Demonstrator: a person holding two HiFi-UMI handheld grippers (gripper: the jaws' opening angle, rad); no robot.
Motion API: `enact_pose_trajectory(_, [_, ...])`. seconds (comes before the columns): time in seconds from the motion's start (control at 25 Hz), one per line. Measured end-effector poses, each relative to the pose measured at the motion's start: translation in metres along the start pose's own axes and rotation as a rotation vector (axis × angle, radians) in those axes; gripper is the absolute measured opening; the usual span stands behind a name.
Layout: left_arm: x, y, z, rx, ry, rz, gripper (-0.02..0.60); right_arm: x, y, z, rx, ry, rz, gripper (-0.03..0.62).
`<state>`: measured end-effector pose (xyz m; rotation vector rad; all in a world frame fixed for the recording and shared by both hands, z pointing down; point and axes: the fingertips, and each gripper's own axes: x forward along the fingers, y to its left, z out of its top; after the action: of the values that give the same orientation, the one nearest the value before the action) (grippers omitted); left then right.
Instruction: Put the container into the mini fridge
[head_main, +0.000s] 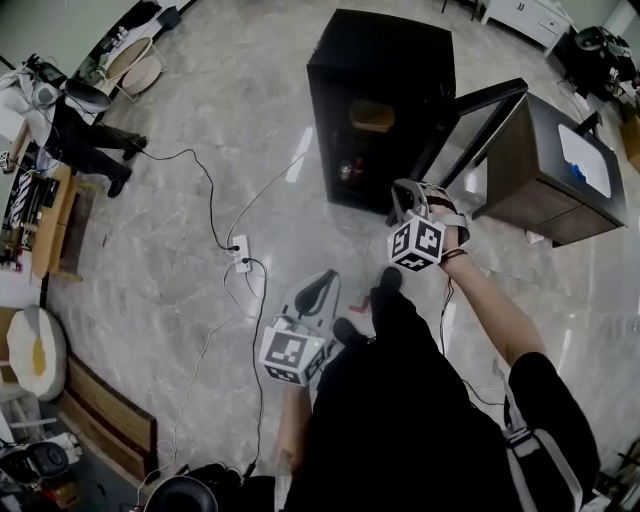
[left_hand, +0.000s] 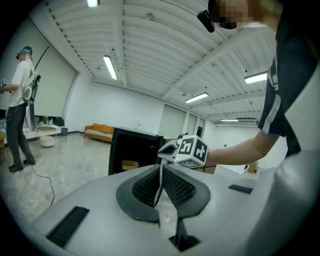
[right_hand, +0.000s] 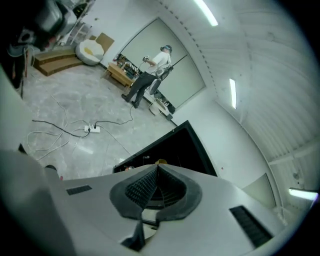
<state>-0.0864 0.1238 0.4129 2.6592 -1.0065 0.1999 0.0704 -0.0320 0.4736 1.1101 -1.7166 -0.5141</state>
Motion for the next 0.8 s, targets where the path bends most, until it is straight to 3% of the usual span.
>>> enact_pose_trajectory(0.4, [0.014, -0.032, 0.030, 0.043, -0.022, -0.054, 0.043, -0.119, -0.040, 0.021, 0.264, -0.178, -0.026, 0.020])
enact_pose_trajectory(0.6, [0.018, -0.050, 0.035, 0.058, -0.028, -0.085, 0.043, -0.167, -0.047, 0.037, 0.550, -0.334, 0.042, 0.020])
enact_pose_trajectory(0.8, [0.024, -0.064, 0.035, 0.031, -0.027, -0.101, 0.043, -0.191, -0.036, 0.036, 0.704, -0.449, 0.104, 0.020])
